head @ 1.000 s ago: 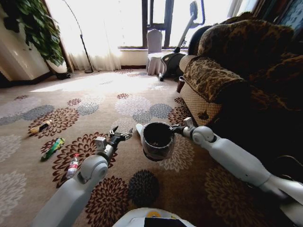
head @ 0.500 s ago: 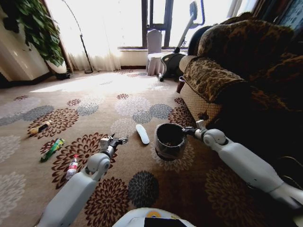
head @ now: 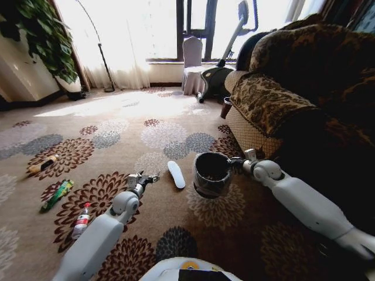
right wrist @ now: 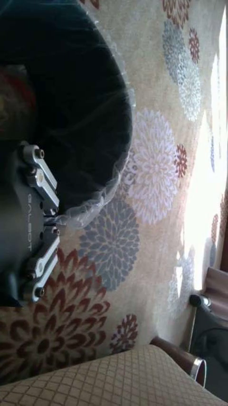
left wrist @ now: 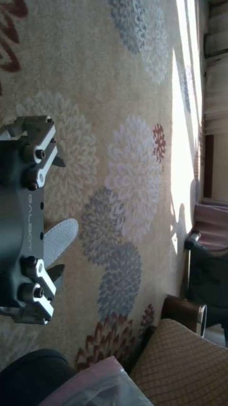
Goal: Pick up the trash from the ground and place it into the trash bin.
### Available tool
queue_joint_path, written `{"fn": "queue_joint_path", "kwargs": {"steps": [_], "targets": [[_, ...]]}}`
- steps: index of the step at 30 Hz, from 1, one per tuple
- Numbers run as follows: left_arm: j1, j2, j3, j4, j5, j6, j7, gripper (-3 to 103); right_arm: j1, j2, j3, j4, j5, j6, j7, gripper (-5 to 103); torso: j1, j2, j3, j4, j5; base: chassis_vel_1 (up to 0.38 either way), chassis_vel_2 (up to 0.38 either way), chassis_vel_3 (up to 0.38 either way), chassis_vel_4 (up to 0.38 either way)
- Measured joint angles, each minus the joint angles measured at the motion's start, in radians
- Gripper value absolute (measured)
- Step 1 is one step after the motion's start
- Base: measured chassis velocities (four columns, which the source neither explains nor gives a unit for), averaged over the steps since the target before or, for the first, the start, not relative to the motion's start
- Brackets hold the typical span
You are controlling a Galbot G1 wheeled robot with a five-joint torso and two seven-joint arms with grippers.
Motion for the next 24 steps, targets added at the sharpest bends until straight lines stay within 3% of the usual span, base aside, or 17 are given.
{"fn": "queue_joint_path", "kwargs": {"steps": [16,24], "targets": [[-0.099,-0.135,0.12,0.249,0.0,-0.001,0.002,100,-0.063,-0.045,0.052,0.058,0.022,0.001,0.0,3,0.0,0.0,0.0,0.0,0.0005,-0.049,0.055,0.044,-0.047],[-0.2,-0.212,0.178,0.471,-0.002,-0.075,0.017,100,-0.107,-0.085,0.087,0.114,0.045,0.001,0.0,3,0.0,0.0,0.0,0.0001,0.0003,0.0,0.0,0.0,0.0]]}}
